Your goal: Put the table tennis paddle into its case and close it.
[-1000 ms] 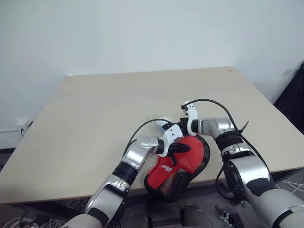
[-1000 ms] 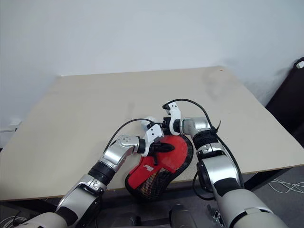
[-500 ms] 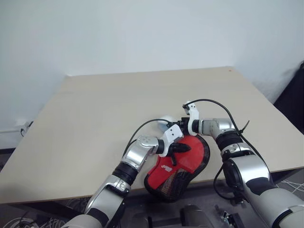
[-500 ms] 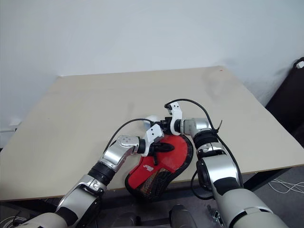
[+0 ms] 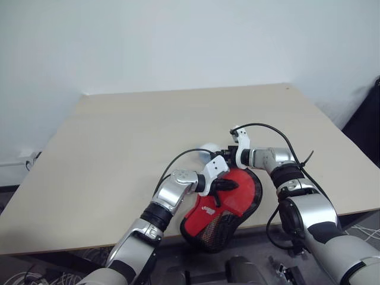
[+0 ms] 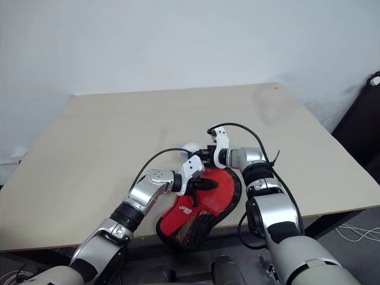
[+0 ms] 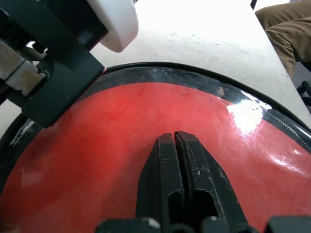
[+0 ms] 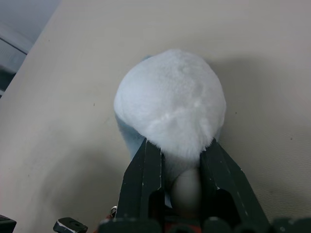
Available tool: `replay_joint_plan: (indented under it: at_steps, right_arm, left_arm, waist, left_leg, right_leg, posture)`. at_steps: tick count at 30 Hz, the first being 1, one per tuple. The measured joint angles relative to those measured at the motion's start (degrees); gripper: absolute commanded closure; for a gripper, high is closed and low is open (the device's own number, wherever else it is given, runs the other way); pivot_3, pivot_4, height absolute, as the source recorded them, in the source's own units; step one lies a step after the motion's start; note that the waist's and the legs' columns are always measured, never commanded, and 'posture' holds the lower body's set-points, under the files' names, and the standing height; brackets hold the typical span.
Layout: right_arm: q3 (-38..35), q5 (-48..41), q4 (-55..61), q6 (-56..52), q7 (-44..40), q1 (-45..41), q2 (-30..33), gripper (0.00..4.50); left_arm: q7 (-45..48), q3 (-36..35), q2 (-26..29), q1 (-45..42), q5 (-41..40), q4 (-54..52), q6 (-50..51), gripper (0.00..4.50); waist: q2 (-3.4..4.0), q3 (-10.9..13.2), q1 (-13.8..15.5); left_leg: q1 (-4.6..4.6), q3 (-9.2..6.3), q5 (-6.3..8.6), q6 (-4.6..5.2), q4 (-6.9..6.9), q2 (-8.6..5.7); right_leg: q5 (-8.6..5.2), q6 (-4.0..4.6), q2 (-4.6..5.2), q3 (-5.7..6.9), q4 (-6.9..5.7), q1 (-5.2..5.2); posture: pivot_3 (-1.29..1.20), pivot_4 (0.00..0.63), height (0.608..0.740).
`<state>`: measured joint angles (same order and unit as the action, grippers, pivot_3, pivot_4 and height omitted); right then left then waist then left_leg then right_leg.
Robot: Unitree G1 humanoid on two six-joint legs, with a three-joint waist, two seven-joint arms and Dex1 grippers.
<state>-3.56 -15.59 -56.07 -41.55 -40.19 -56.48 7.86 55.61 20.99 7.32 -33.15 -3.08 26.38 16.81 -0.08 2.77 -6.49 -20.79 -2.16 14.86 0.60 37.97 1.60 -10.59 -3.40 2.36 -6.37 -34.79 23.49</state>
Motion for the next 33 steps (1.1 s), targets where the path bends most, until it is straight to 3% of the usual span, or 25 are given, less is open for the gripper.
replay_joint_plan:
  at_steps: [18, 33]
  right_arm:
    - [-6.6, -0.1, -2.0, 5.2, 8.1, -0.1, 5.3, 4.1]
    - [-6.3, 2.0, -0.7, 8.9, 11.4, 3.5, 8.8, 4.1]
  left_arm:
    - [0.3, 0.1, -0.4, 0.0, 0.1, 0.0, 0.0, 4.5]
    - [0.3, 0.1, -0.5, 0.0, 0.1, 0.0, 0.1, 4.5]
  waist:
    - [0.01, 0.0, -0.1]
    - [0.01, 0.0, -0.7]
  left_leg:
    - [-0.01, 0.03, 0.0, 0.0, 0.0, -0.01]
    - [-0.05, 0.06, 0.0, 0.0, 0.04, -0.1]
  right_leg:
    - [-0.02, 0.01, -0.09, -0.16, 0.03, -0.01]
    - [-0.07, -0.04, -0.13, -0.44, 0.06, -0.04]
  posture:
    - [0.0, 0.0, 0.74]
    - [0.0, 0.0, 0.74]
